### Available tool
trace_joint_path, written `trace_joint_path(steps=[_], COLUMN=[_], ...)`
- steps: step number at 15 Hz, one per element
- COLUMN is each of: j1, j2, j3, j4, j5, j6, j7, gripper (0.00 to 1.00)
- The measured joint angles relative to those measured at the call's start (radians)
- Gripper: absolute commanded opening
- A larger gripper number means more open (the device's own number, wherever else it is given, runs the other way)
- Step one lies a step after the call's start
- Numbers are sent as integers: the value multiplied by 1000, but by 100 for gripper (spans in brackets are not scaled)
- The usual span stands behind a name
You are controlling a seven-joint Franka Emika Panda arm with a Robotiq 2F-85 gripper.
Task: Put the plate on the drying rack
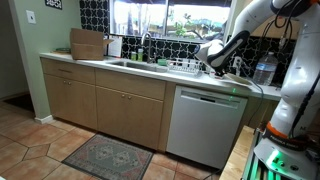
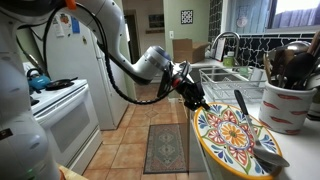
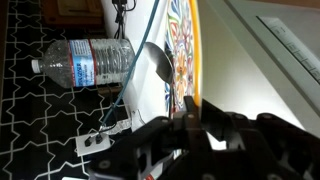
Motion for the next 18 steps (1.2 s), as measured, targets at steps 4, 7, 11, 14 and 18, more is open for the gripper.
trace_joint_path(steps=[4, 7, 11, 14, 18], j1=[3, 11, 40, 66, 101], j2=[2, 0, -19, -44, -71], j3=[3, 14, 43, 72, 115], j4=[0, 2, 3, 4, 23], j5=[-28, -58, -108, -149, -207], j6=[-11, -38, -114, -174, -203], j7=[2, 11, 32, 35, 33], gripper=[7, 8, 8, 7, 7])
